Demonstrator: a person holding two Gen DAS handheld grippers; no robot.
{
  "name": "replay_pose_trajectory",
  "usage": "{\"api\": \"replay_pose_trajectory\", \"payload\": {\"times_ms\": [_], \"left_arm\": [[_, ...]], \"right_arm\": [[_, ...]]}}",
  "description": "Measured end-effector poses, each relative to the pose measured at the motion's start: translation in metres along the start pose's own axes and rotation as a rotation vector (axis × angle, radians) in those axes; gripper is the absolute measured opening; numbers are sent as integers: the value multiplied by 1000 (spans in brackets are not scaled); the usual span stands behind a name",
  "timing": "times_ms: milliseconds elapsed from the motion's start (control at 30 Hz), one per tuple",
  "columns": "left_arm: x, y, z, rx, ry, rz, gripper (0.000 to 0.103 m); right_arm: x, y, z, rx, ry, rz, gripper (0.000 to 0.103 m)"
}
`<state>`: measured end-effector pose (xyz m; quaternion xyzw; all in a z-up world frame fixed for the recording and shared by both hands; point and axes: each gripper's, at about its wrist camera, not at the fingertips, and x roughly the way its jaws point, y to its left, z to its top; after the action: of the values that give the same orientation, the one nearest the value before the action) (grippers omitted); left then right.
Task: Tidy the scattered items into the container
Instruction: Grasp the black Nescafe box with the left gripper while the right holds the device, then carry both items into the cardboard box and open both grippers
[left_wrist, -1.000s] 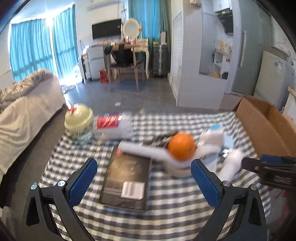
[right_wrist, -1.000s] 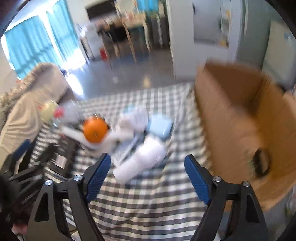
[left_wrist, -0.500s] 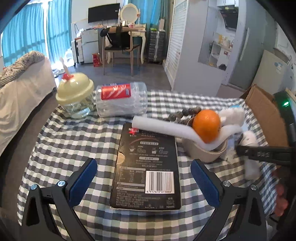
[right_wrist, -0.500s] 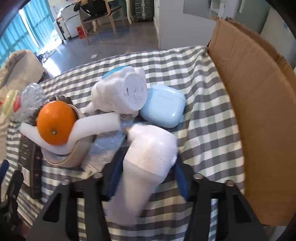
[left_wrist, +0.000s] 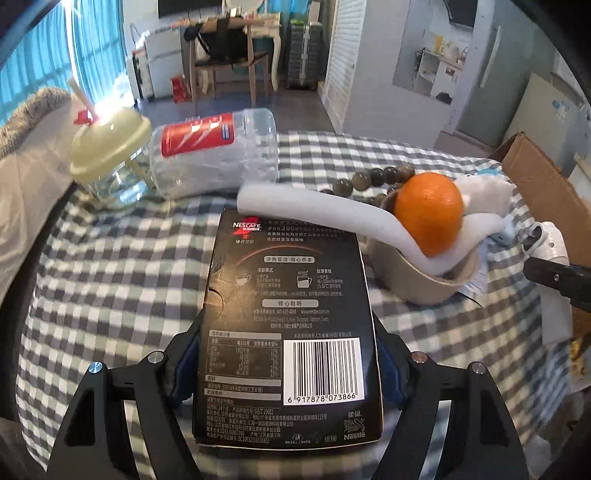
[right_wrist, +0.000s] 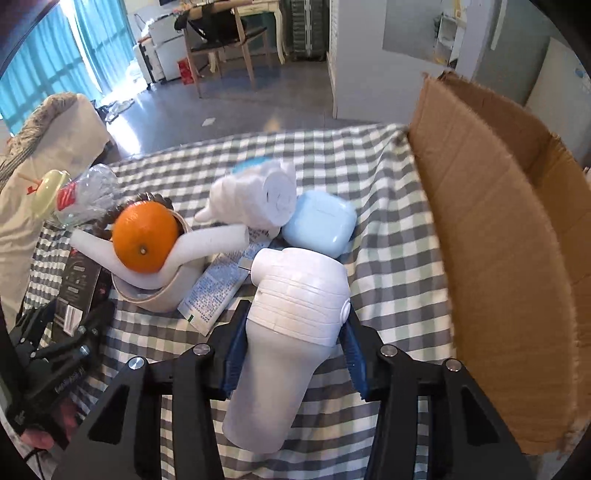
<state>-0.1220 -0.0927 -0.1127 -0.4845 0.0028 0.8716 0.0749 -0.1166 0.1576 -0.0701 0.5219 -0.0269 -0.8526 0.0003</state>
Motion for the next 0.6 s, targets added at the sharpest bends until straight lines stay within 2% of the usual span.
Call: {"api": "replay_pose_trajectory", "payload": {"times_ms": [267, 400, 533, 600], "left_arm": [[-57, -28, -6, 57, -89, 12, 78], [-103, -52, -5, 103, -193, 0, 78], [-138, -82, 6, 178, -286, -45, 79], [-146, -103, 14, 210, -305, -72, 79]], "right_arm": [[-28, -9, -5, -7, -72, 32, 46], [-43, -17, -11, 2, -100, 49, 46], [-59, -34, -10, 22, -142, 60, 46], [-73, -45, -10, 32, -177, 56, 46]]}}
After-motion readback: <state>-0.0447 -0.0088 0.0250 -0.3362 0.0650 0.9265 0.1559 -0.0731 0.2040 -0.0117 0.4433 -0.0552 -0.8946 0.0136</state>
